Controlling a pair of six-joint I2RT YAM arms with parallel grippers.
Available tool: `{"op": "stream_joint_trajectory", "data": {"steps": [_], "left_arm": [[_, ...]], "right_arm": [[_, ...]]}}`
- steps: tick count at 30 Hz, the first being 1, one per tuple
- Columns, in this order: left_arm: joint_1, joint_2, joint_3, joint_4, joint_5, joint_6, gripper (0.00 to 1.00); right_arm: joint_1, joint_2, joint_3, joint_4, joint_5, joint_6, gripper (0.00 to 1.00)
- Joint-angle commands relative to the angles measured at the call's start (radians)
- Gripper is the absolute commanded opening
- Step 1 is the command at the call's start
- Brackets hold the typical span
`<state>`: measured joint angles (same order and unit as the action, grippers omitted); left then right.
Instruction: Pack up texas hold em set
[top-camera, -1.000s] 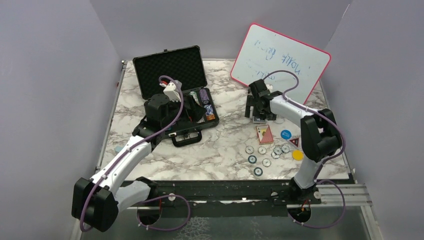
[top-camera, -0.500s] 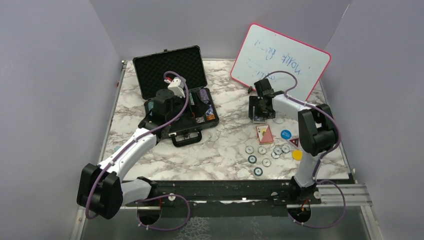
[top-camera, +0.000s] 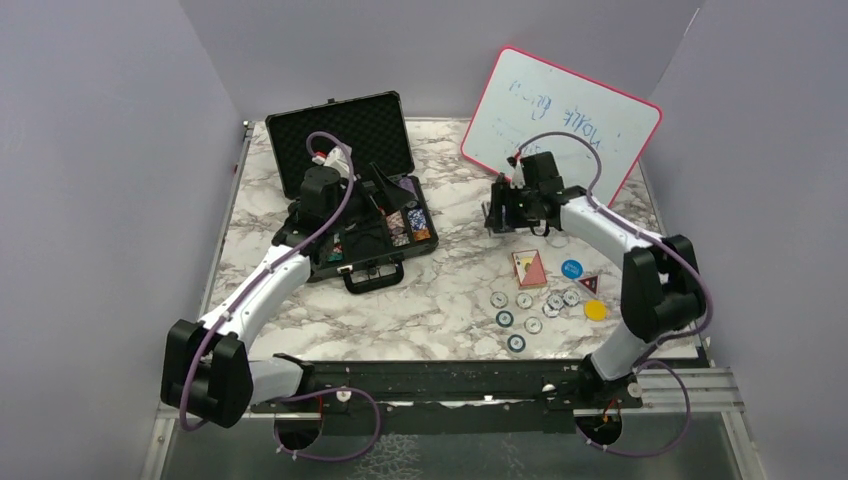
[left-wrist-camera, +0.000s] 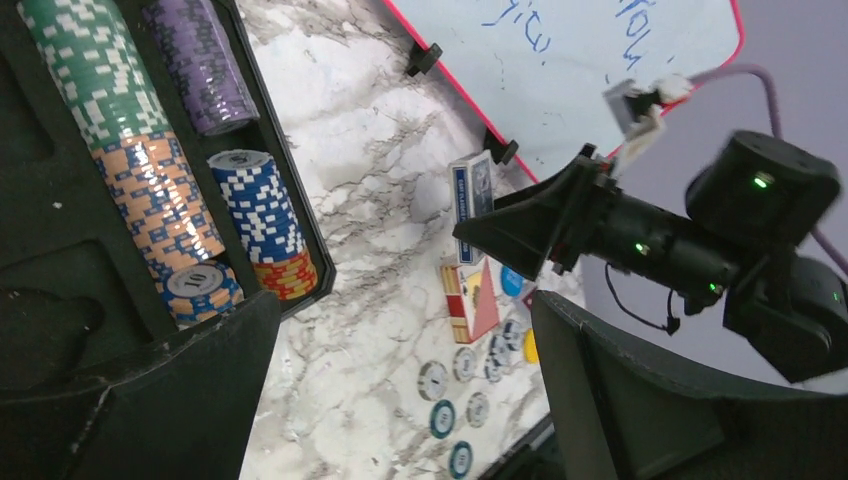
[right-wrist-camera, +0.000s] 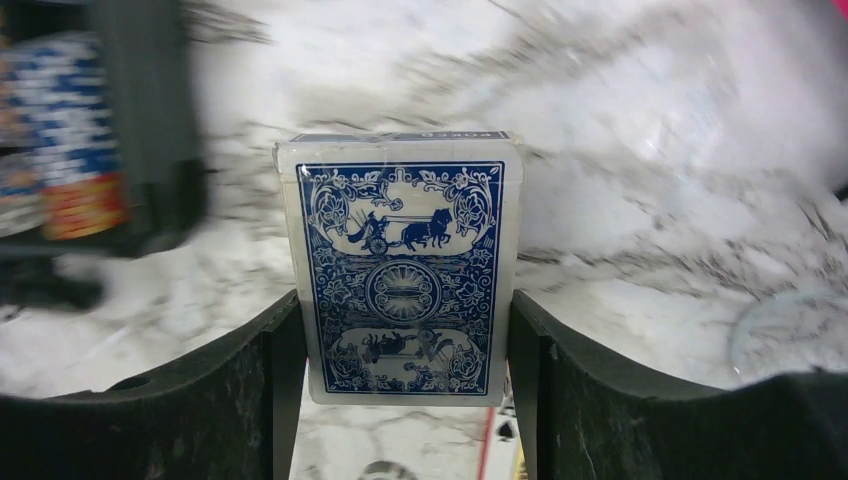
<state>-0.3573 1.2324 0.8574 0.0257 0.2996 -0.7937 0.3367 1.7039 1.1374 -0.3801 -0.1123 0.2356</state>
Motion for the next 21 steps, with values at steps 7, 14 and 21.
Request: {"op": "stream_joint_trajectory", "data": {"steps": [7, 14, 21], "left_arm": [[0.035, 0.061, 0.124, -0.094, 0.271, -0.132, 0.99], [0.002, 0.128, 0.119, -0.035, 0.419, -0.160, 0.87], [-0.013, 0.165, 0.093, -0.068, 0.463, -0.156, 0.58]], "right_arm": [[0.119, -0.227, -0.021, 0.216, -0.545, -0.172, 0.56], [0.205, -0.215, 0.021, 0.173, -0.597, -0.300, 0.57], [0.257, -0.183, 0.084, 0.074, -0.612, -0.387, 0.57]]}}
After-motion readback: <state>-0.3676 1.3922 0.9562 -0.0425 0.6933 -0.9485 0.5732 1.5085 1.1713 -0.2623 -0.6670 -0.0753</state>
